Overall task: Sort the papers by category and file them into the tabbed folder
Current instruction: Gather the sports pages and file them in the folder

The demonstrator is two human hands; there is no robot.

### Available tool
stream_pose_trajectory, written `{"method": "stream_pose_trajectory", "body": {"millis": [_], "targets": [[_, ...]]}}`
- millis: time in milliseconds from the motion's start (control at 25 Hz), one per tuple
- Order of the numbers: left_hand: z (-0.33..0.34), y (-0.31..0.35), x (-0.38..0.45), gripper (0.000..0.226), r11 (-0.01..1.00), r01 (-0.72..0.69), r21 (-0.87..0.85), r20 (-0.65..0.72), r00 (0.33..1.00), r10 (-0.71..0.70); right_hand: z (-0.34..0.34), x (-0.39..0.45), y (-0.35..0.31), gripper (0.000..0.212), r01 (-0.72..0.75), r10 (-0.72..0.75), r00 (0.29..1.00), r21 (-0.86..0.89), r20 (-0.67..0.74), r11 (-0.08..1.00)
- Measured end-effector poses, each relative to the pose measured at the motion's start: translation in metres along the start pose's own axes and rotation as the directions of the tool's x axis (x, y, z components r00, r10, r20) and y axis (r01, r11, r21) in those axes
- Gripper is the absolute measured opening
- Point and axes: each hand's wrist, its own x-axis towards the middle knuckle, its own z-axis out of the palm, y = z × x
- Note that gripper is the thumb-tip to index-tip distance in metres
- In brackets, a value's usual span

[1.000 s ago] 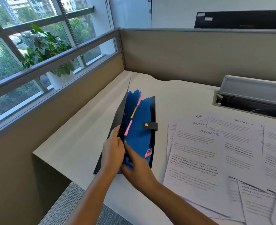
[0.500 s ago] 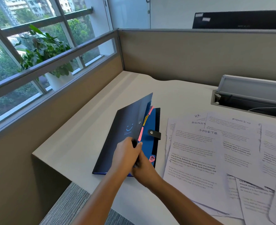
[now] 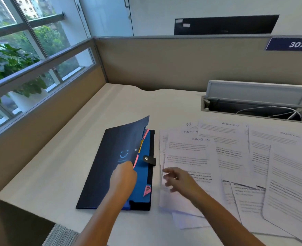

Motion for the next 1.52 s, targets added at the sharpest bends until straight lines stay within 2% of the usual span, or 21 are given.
{"method": "stream_pose_trajectory", "body": {"millis": [80,120,200,280,360,480,640,720,840,880,960,1040,1160,1320,1400,1520], "targets": [[0.002,-0.002,-0.002,0.028,1.0,0.003,0.028,0.007,1.0,-0.003,-0.046,0.004,0.024,0.028,-0.137,0.128,0.959,-0.018,-0.251,0.99],[0.002,-0.003,-0.002,0.024,0.999,-0.005,0.033,0.008,1.0,0.005,-0.066,0.005,0.034,0.03,-0.186,0.162,0.923,-0.037,-0.348,0.982],[0.0,-0.001,-0.004,0.014,0.998,-0.021,0.051,0.013,1.0,0.021,-0.095,0.007,0.049,0.034,-0.261,0.196,0.85,-0.069,-0.49,0.963],[0.0,0.0,-0.001,0.014,1.0,-0.012,-0.002,0.0,1.0,0.012,-0.114,0.011,0.059,0.035,-0.314,0.218,0.801,-0.082,-0.558,0.946],[0.002,-0.001,0.003,0.016,0.998,-0.001,-0.065,-0.029,1.0,0.0,-0.122,0.016,0.064,0.029,-0.358,0.249,0.806,-0.108,-0.537,0.927],[-0.002,0.0,0.002,0.015,1.0,-0.01,-0.019,-0.045,0.999,0.01,-0.127,0.025,0.065,0.053,-0.423,0.316,0.804,-0.109,-0.504,0.9],[-0.004,-0.002,0.005,0.018,0.999,-0.033,-0.029,-0.06,0.998,0.031,-0.128,0.04,0.061,0.053,-0.523,0.414,0.79,-0.145,-0.453,0.84],[-0.003,-0.003,0.005,0.019,0.999,-0.038,-0.023,-0.062,0.997,0.037,-0.129,0.045,0.061,0.049,-0.515,0.466,0.789,-0.017,-0.399,0.857],[-0.002,-0.004,0.004,0.02,0.999,-0.041,-0.035,-0.082,0.996,0.038,-0.131,0.04,0.057,0.039,-0.371,0.439,0.87,0.291,-0.223,0.882],[-0.001,-0.003,0.004,0.02,0.998,-0.043,-0.038,-0.082,0.996,0.04,-0.129,0.037,0.056,0.041,-0.307,0.394,0.907,0.407,-0.148,0.86],[-0.001,-0.003,0.004,0.017,0.999,-0.039,-0.037,-0.082,0.996,0.036,-0.124,0.029,0.056,0.047,-0.213,0.305,0.951,0.634,-0.039,0.744],[-0.002,-0.003,0.005,0.016,0.998,-0.029,-0.05,-0.09,0.996,0.025,-0.113,0.016,0.06,0.05,-0.169,0.221,0.975,0.731,0.025,0.662],[0.0,-0.006,0.01,0.017,0.995,-0.029,-0.091,-0.099,0.995,0.02,-0.085,-0.006,0.075,0.031,-0.183,0.187,0.98,0.634,0.061,0.751],[0.0,-0.007,0.012,0.016,0.993,-0.046,-0.104,-0.1,0.994,0.036,-0.067,-0.016,0.082,0.05,-0.17,0.207,0.978,0.505,-0.018,0.846],[0.0,-0.008,0.012,0.016,0.993,-0.045,-0.111,-0.098,0.995,0.034,-0.069,-0.014,0.075,0.047,-0.14,0.191,0.98,0.504,-0.052,0.852],[0.001,-0.011,0.013,0.017,0.991,-0.034,-0.128,-0.093,0.995,0.022,-0.064,-0.014,0.064,0.034,-0.133,0.151,0.988,0.566,0.015,0.814]]}}
